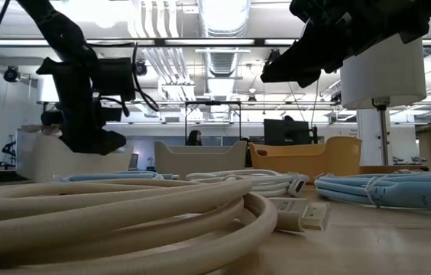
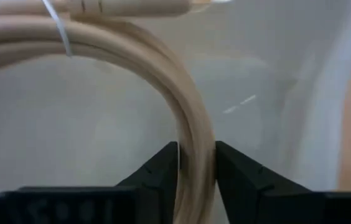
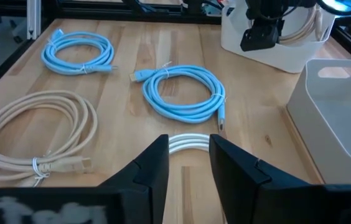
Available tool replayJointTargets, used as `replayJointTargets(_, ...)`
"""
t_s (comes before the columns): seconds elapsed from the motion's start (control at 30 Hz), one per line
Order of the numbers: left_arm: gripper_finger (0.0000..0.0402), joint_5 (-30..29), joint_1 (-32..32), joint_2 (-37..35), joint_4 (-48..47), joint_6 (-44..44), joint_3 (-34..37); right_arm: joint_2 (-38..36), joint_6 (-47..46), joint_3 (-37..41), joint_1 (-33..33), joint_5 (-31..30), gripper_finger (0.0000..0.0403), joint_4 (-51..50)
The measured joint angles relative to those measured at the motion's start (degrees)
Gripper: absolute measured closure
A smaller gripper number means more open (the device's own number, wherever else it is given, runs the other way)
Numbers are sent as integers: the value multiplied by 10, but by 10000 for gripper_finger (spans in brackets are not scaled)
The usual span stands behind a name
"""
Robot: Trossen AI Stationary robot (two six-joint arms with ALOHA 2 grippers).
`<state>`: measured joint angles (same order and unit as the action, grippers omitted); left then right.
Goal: Sort HDMI cables
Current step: Put the top left brown HDMI cable into the white bin, then put the bottom brown HDMI cable into the white bin
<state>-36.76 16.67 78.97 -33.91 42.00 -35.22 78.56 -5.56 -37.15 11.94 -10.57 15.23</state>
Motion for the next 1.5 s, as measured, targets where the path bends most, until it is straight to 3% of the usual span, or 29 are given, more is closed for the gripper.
replayJointTargets(0.17,259,-23,2,1,3,0,-4,0,0,0,0,0,296,0)
replayJointTargets(0.77,257,-21,-6,-3,-71,-118,-119,0,-14,0,0,0,274,0)
replayJointTargets(1.1,257,149,-52,-6,-52,-280,-212,0,-22,0,0,1,254,0)
replayJointTargets(1.4,257,456,-130,-6,70,-332,-197,0,-24,0,0,1,259,0)
replayJointTargets(1.5,257,506,-168,-5,140,-325,-175,0,-24,0,0,1,265,0)
